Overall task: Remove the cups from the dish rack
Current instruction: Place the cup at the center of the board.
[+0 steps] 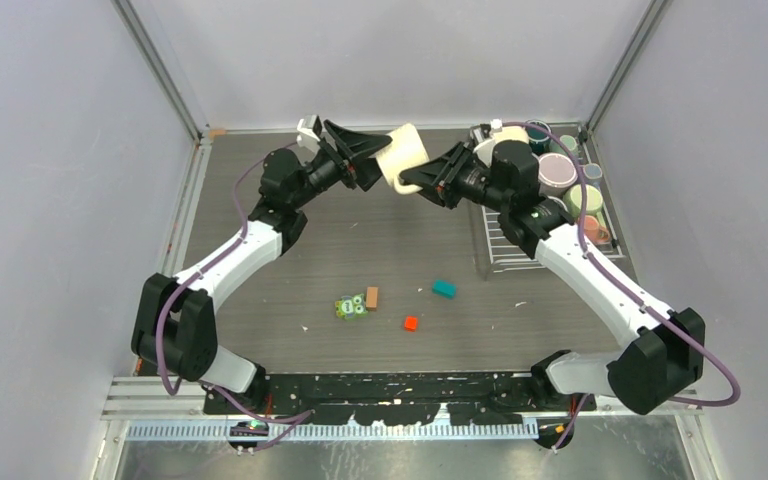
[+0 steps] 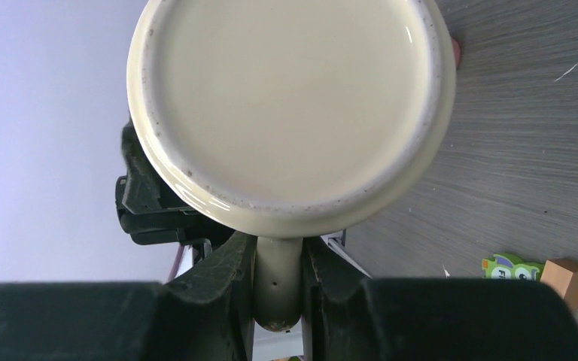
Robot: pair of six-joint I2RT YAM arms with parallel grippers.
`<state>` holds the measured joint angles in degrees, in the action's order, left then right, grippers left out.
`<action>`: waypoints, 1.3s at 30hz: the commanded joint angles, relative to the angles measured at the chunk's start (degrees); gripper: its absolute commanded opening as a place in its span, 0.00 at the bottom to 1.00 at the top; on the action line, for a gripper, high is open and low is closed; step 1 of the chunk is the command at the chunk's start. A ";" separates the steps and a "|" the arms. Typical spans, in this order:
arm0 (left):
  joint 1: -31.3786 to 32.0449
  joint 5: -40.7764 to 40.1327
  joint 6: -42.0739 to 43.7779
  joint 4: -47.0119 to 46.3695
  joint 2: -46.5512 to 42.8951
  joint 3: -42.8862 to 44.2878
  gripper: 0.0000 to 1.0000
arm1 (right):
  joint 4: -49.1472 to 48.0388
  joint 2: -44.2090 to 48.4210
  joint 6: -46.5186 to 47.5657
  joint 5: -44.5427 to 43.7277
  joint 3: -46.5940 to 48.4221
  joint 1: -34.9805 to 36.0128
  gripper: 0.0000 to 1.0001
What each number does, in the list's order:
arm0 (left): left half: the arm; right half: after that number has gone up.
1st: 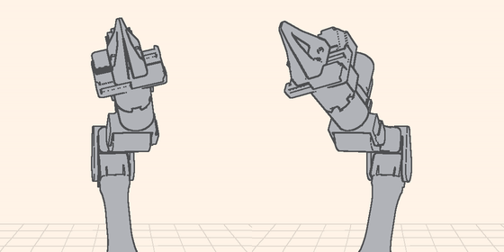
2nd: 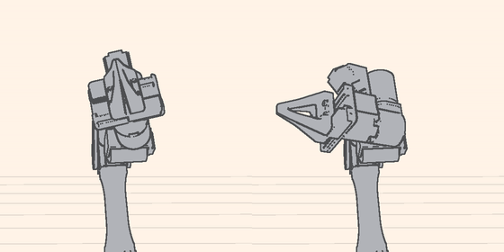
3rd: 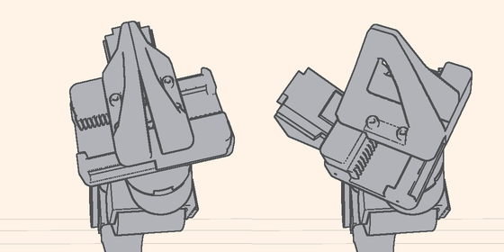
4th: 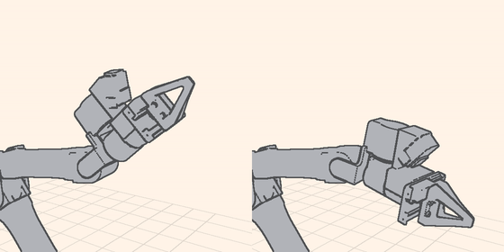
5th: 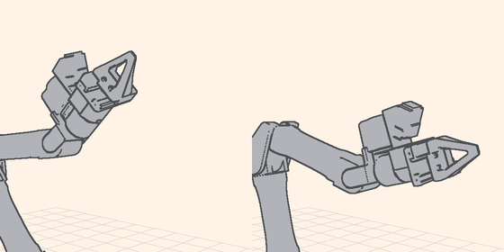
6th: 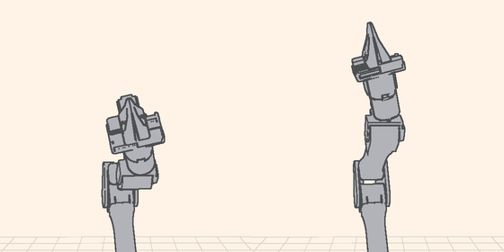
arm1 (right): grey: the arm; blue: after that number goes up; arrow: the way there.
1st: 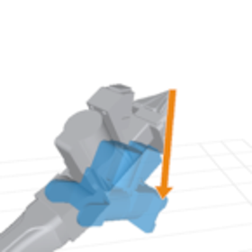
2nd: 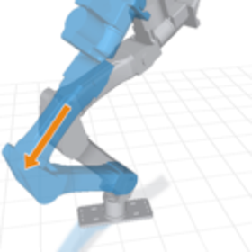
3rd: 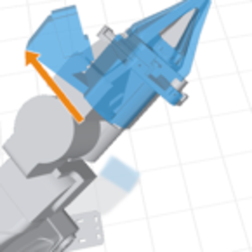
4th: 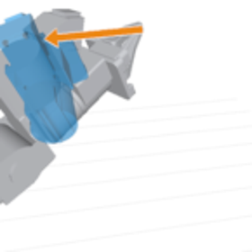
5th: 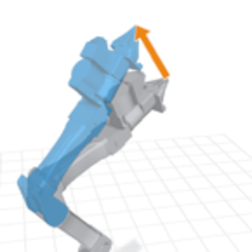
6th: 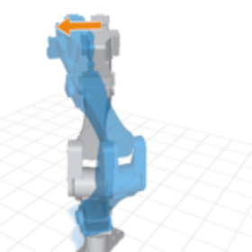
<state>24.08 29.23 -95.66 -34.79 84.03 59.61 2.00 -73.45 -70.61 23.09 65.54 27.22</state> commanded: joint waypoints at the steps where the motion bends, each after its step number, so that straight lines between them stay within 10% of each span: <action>1: -0.17 1.67 -4.00 -8.32 -0.42 0.58 0.64 | -13.88 0.66 -1.72 6.40 0.39 0.28 0.01; 13: 1.84 2.49 -9.38 -12.07 0.63 1.93 0.38 | -19.36 -0.47 -3.34 9.05 -2.21 1.25 0.01; 20: 1.94 2.69 -8.16 -10.24 -0.06 2.29 0.00 | -17.99 -0.08 -2.14 8.25 -2.93 1.32 0.02; 24: 1.94 2.84 -6.10 -8.34 -0.98 3.03 0.00 | -13.14 1.22 0.91 6.10 -2.92 1.34 0.71; 27: 1.94 2.76 -3.24 -5.41 -1.93 3.86 0.00 | -7.07 2.95 4.36 3.39 -2.18 1.31 0.98; 39: 1.76 1.52 29.62 34.98 -5.67 15.68 0.00 | 26.19 13.18 20.43 -16.45 2.52 1.34 1.00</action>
<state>25.80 31.31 -83.55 -14.76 83.18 65.98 17.32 -63.94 -57.39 15.77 64.40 28.51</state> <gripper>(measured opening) 0.198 0.996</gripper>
